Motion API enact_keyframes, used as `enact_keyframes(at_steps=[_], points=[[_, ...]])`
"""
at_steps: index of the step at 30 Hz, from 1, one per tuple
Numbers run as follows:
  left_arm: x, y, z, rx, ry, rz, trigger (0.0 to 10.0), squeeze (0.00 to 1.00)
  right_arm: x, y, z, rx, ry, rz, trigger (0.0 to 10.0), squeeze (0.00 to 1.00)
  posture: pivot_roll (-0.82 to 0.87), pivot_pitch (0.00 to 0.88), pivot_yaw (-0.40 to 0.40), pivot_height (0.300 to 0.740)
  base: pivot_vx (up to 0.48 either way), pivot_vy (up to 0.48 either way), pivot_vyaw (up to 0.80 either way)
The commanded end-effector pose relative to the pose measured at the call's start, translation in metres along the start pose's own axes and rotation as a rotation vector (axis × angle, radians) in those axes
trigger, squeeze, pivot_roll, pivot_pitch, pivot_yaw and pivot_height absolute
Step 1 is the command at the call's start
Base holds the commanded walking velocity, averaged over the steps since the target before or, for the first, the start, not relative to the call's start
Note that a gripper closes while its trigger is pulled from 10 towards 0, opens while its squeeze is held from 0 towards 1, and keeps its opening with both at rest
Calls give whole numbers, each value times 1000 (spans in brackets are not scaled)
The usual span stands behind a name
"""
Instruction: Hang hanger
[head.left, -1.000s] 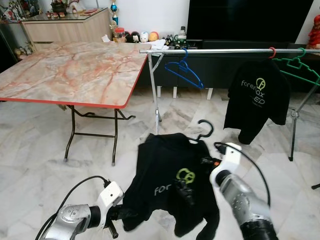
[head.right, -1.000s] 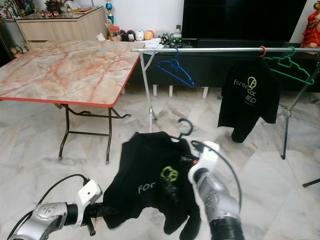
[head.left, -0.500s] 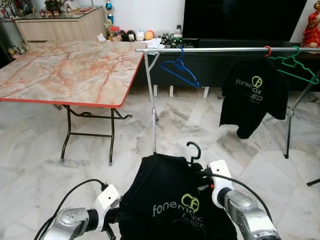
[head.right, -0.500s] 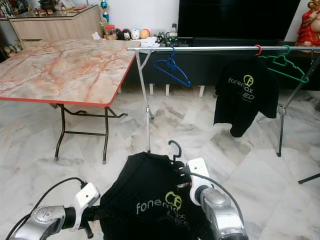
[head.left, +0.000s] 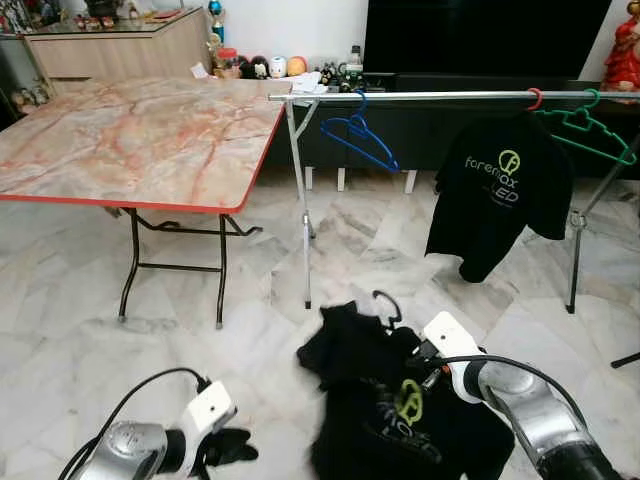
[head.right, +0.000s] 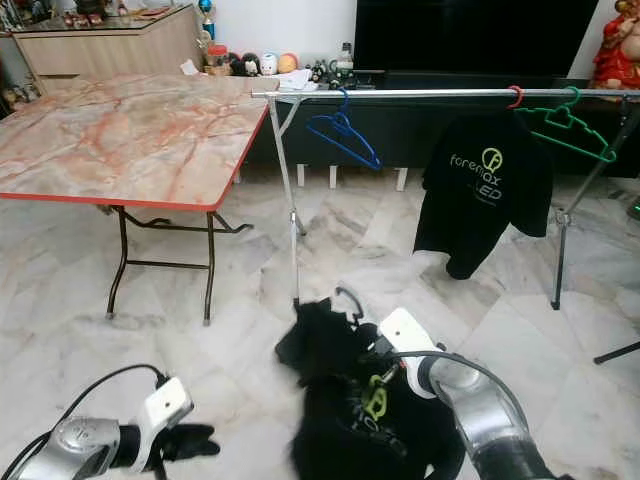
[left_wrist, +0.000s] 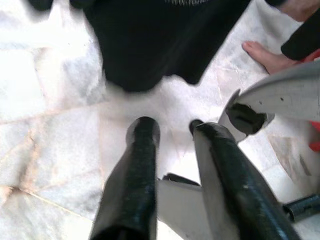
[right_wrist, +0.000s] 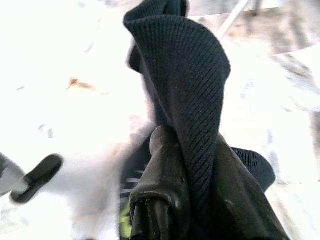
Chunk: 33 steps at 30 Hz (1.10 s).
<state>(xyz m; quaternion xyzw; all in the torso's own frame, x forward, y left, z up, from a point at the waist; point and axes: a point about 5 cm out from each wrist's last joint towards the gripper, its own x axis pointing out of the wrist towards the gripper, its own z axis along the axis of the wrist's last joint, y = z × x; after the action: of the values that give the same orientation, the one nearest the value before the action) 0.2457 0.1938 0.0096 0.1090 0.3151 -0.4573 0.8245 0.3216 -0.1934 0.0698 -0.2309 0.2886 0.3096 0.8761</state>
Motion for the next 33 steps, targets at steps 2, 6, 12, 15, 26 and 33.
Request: enact_keyframes(at_steps=[2,6,12,15,26,33], points=[[-4,4,-6,13,40,36,10000,1000,2,10,14,-61,-55,141,10000,0,35,58,22,740,0,0,0],[-6,7,0,15,14,45,10000,1000,-1,19,6,-205,3,313,10000,0,44,56,12,740,0,0,0],[-9,16,4,42,0,135,10000,1000,-7,14,-8,-278,117,392,10000,0,48,49,4,740,0,0,0],[-7,13,6,44,-6,102,10000,1000,-10,12,-14,-334,162,424,10000,0,46,47,4,740,0,0,0],[0,8,17,101,-6,37,10000,1000,-12,14,3,-444,32,458,10000,0,36,35,9,740,0,0,0],[5,7,17,137,20,40,10000,0,-13,18,9,-453,-18,492,10000,0,33,25,10,740,0,0,0]])
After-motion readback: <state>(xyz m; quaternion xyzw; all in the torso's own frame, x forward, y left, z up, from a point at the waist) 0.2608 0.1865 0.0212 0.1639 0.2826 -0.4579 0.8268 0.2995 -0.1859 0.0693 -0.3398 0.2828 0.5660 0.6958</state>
